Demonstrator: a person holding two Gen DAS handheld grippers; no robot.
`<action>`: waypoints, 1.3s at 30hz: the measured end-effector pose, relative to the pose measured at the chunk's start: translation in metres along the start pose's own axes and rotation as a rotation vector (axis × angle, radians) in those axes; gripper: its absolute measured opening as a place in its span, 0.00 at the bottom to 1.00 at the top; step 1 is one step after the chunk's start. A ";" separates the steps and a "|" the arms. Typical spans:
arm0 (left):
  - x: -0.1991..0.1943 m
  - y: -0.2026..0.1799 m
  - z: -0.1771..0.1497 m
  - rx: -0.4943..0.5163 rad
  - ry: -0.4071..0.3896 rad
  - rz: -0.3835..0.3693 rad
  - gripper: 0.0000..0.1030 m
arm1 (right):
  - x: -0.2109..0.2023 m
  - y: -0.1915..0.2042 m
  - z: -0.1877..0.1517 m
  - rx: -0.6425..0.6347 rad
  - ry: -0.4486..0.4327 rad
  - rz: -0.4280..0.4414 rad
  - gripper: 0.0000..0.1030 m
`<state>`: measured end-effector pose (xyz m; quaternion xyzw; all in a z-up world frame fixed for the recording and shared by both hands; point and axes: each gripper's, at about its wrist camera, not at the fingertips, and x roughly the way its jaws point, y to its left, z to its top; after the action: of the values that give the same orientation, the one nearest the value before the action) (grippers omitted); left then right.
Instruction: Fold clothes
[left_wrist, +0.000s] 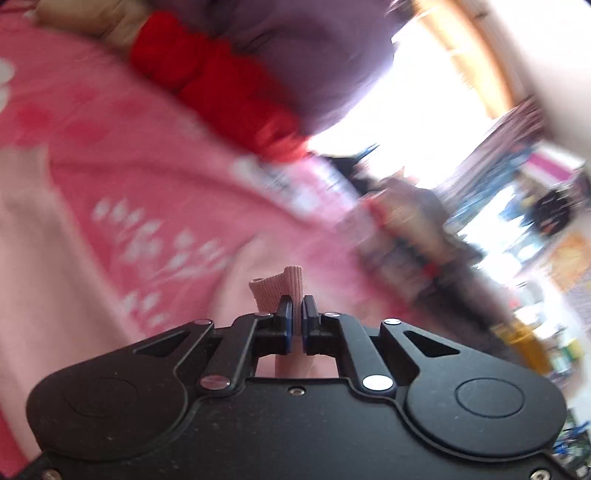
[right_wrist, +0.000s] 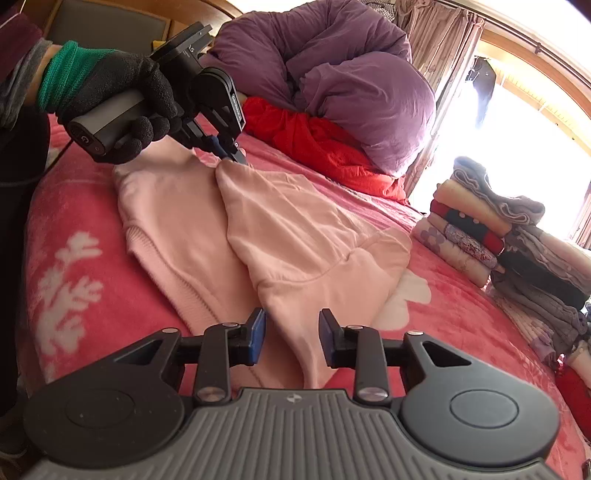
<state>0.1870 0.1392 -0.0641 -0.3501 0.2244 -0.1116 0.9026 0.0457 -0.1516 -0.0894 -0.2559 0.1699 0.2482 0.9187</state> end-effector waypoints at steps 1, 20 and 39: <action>-0.004 -0.006 0.002 0.028 -0.027 -0.015 0.02 | 0.001 0.000 0.001 -0.001 -0.009 0.002 0.34; 0.022 -0.039 -0.007 0.112 0.018 0.096 0.02 | 0.003 0.019 0.006 -0.097 -0.024 0.034 0.44; 0.129 -0.126 -0.003 0.109 0.112 0.164 0.02 | 0.029 -0.075 -0.043 0.764 0.048 0.299 0.14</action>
<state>0.2929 -0.0011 -0.0220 -0.2741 0.2960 -0.0688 0.9124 0.1016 -0.2206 -0.1083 0.1255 0.3065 0.2918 0.8973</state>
